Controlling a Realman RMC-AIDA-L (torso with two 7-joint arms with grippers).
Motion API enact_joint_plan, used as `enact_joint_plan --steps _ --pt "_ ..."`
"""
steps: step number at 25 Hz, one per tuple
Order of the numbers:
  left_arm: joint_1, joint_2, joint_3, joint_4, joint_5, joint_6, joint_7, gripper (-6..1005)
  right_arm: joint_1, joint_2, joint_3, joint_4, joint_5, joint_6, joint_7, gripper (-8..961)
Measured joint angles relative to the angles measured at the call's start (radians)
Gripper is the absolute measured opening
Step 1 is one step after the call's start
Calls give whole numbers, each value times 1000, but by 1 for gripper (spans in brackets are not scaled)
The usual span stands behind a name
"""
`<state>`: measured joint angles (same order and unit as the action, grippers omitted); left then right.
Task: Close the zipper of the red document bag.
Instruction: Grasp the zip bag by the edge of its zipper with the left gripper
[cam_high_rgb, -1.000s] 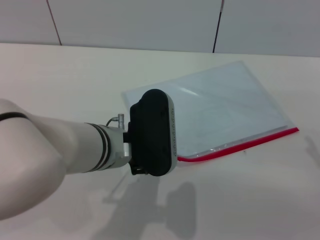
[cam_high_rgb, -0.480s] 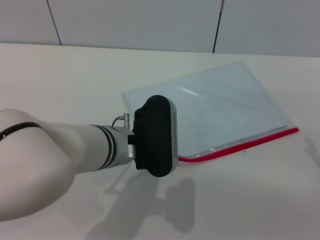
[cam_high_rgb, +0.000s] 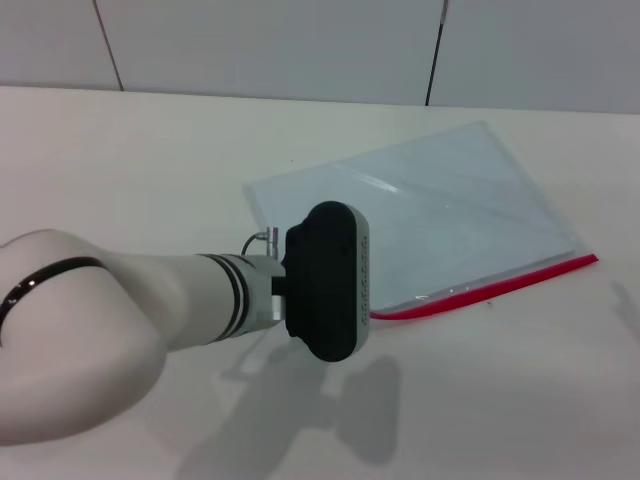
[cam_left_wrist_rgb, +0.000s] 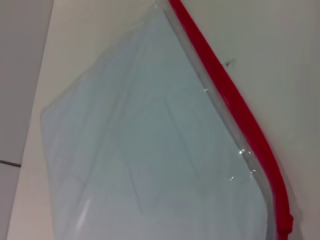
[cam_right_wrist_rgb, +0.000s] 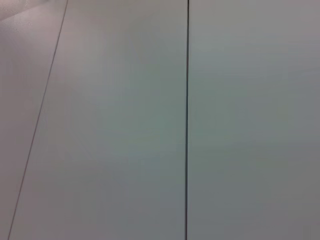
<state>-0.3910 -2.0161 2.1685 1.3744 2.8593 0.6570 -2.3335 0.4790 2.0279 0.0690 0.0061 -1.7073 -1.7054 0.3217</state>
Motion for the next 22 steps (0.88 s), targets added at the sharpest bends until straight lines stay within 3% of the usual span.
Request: enact_joint_plan --steps 9,17,22 --pt "-2 1 18 -27 -3 -56 0 585 -8 0 0 0 0 -23 -1 816" --pt "-8 -2 18 -69 -3 -81 0 424 -8 0 -4 -6 0 -24 -2 816" --pt "-3 -4 19 -81 11 -124 1 275 6 0 -79 -58 -21 -15 -3 816"
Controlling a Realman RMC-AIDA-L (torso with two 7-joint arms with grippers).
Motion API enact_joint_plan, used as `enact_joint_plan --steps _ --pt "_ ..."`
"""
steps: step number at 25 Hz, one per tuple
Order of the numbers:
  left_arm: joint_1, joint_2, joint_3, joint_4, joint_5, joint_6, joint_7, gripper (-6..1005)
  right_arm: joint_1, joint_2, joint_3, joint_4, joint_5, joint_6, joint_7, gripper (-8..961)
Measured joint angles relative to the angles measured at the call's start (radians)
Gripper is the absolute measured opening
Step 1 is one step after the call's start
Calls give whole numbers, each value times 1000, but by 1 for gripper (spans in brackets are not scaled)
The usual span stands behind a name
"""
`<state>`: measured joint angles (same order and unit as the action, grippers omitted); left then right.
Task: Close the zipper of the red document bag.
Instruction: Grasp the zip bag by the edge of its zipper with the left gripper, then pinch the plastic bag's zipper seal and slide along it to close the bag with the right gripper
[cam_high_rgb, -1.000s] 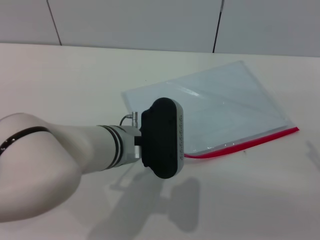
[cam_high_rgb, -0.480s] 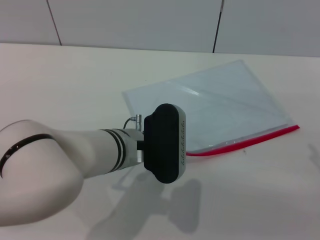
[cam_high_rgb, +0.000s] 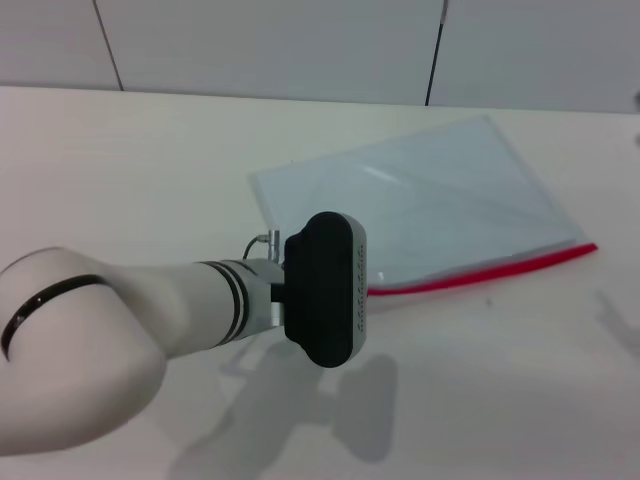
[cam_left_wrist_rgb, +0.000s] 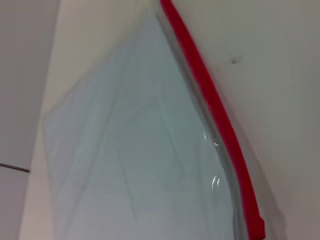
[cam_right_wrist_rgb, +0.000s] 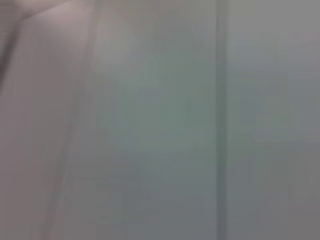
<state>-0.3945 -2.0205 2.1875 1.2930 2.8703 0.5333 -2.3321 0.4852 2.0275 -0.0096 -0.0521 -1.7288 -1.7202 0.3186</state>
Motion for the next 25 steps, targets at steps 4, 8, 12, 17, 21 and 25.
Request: enact_joint_plan --steps 4,8,12,17,21,25 --pt "31 2 -2 -10 1 -100 24 128 36 -2 -66 -69 -102 34 -1 815" --pt "84 1 -13 -10 1 -235 95 78 94 -2 -108 -127 -264 93 1 815" --pt "139 -1 -17 -10 1 -370 182 65 156 -2 -114 -147 -413 154 0 815" --pt "179 -2 -16 -10 -3 -471 234 63 212 2 -115 -170 -537 212 -3 815" --pt "189 -2 -10 -20 -4 -531 236 61 248 4 -116 -164 -574 273 -49 813" --pt "197 -1 -4 -32 -5 -588 237 59 256 5 -116 -144 -572 278 -150 802"
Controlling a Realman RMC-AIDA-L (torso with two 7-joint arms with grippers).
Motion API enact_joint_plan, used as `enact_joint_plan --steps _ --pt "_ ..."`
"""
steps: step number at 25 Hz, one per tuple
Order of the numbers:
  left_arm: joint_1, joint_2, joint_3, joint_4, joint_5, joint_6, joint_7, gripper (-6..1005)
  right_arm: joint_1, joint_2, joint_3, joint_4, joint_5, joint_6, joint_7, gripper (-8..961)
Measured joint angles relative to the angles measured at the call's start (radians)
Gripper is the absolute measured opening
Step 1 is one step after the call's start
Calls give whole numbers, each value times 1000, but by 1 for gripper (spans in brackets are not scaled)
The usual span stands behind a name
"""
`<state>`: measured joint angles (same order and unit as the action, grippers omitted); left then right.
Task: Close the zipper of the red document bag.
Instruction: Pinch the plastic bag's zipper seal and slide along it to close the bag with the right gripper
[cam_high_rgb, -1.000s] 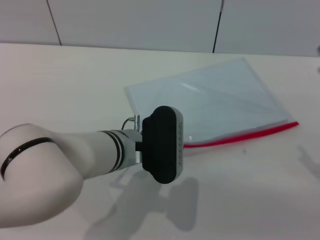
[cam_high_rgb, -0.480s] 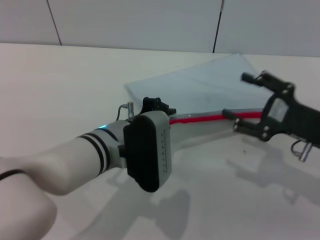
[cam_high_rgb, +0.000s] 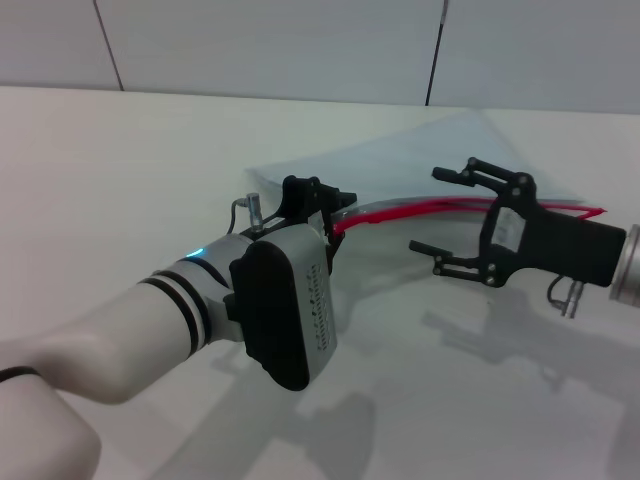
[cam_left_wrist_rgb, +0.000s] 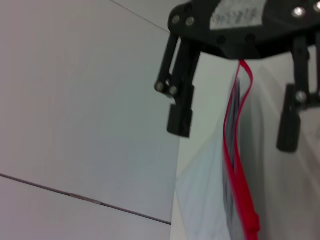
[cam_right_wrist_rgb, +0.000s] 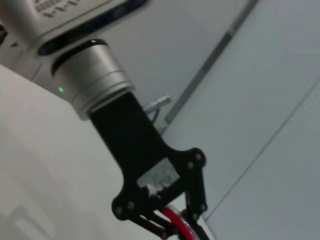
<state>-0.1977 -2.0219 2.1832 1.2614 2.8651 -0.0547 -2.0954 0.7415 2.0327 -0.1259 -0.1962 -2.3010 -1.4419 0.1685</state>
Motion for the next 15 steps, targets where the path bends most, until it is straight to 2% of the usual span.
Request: enact_joint_plan --steps 9,15 --pt "10 0 15 -3 -3 -24 1 55 2 0 26 86 7 27 -239 777" --pt "13 4 31 -1 -3 -48 1 55 2 1 52 159 7 92 -380 724"
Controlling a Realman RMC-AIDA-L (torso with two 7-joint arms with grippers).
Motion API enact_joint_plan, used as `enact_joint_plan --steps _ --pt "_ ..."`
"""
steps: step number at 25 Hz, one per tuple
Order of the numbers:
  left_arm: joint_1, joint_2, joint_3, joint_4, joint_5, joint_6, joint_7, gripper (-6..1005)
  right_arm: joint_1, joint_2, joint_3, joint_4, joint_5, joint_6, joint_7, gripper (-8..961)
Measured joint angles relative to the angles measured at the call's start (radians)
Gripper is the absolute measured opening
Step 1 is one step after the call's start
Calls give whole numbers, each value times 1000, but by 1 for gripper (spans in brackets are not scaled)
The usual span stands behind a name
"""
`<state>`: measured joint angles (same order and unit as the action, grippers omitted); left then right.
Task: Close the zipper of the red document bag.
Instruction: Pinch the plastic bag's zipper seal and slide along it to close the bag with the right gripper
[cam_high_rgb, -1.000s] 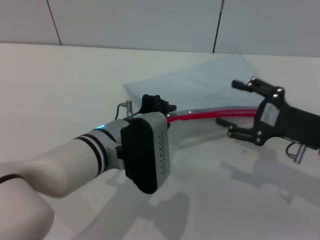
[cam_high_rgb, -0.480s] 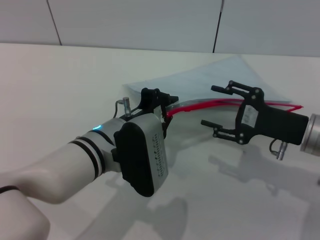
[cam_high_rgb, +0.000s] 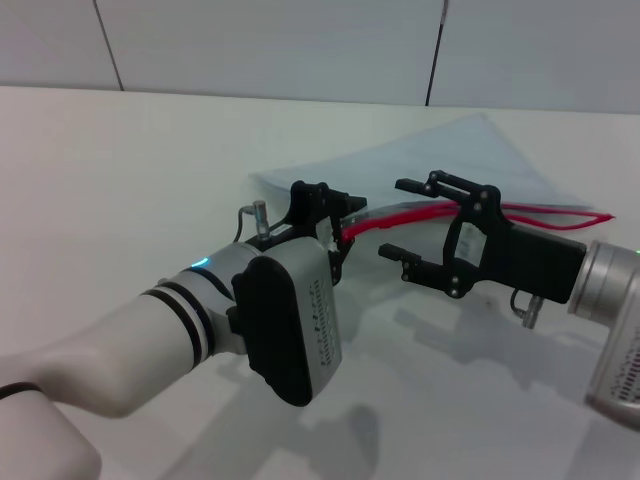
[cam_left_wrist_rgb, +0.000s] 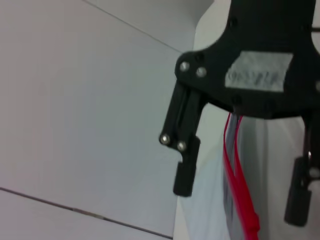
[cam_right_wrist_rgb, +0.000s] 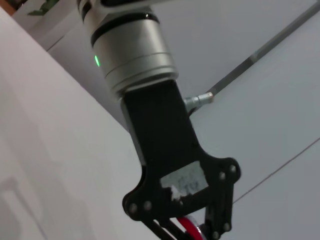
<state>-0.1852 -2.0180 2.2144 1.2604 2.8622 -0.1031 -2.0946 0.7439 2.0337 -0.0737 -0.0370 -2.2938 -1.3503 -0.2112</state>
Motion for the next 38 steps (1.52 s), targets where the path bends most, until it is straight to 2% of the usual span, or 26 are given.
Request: enact_joint_plan --steps 10,17,29,34,38 --pt "10 2 8 2 -1 -28 1 55 -7 0 43 39 0 14 -108 711" --pt "10 2 8 1 -1 -34 1 55 -12 0 53 82 -1 43 -203 416" --pt "10 8 20 -3 -1 -53 1 55 -12 0 52 85 -1 43 -212 390" --pt "10 10 20 -3 -1 -53 1 55 -12 0 52 85 -1 43 -214 339" --pt "10 10 21 -4 -1 -53 1 55 -12 0 52 85 -1 42 -216 251"
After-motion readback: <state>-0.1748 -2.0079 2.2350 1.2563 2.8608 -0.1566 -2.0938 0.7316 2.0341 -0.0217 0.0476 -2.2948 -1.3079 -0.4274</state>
